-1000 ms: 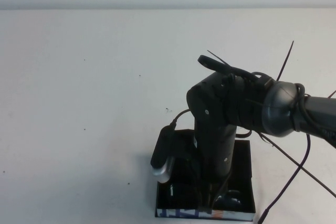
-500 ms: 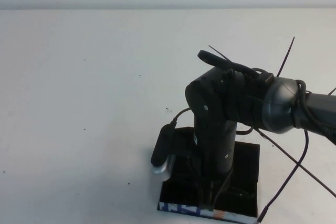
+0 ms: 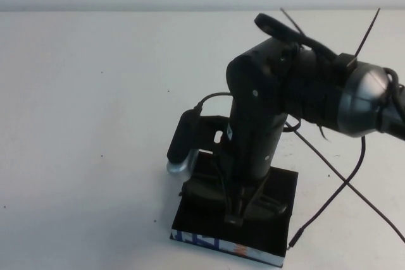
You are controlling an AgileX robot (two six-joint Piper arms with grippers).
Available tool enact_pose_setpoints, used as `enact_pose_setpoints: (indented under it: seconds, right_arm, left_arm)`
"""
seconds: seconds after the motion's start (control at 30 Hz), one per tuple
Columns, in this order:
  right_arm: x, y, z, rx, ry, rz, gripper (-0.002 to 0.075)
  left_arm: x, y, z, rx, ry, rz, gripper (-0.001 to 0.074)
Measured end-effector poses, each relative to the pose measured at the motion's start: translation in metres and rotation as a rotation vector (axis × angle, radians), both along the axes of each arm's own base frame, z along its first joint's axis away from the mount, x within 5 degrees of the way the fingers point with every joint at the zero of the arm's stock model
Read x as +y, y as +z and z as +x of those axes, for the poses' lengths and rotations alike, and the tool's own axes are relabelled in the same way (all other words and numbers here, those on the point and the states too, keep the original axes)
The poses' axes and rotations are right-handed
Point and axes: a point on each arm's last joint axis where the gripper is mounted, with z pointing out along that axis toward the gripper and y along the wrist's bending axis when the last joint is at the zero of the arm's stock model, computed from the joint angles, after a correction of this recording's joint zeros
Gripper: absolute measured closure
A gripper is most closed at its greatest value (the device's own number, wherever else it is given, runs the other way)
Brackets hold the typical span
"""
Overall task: Take glasses out of glasses case
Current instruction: Pick up the glasses from the glasses case, then place the glasses on the table
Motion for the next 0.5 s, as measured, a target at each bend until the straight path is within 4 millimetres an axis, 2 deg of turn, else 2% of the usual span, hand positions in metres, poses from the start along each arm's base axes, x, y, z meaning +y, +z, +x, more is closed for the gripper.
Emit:
enact_pose_setpoints:
  seconds: [0.23, 0.4, 0.5]
  right_arm:
    - [-0.030, 0.036, 0.009, -0.026, -0.097, 0.101, 0.0721]
    - [-0.063, 0.071, 0.014, -0.042, -0.261, 0.220, 0.0722]
    - [-0.087, 0.084, 0.010, -0.031, -0.372, 0.271, 0.0721]
  left_arm:
    - [0.000, 0.000, 0.000, 0.000, 0.000, 0.000, 0.0740]
    - [0.000, 0.000, 0.000, 0.000, 0.000, 0.000, 0.0740]
    - [0.000, 0.000, 0.000, 0.000, 0.000, 0.000, 0.0740]
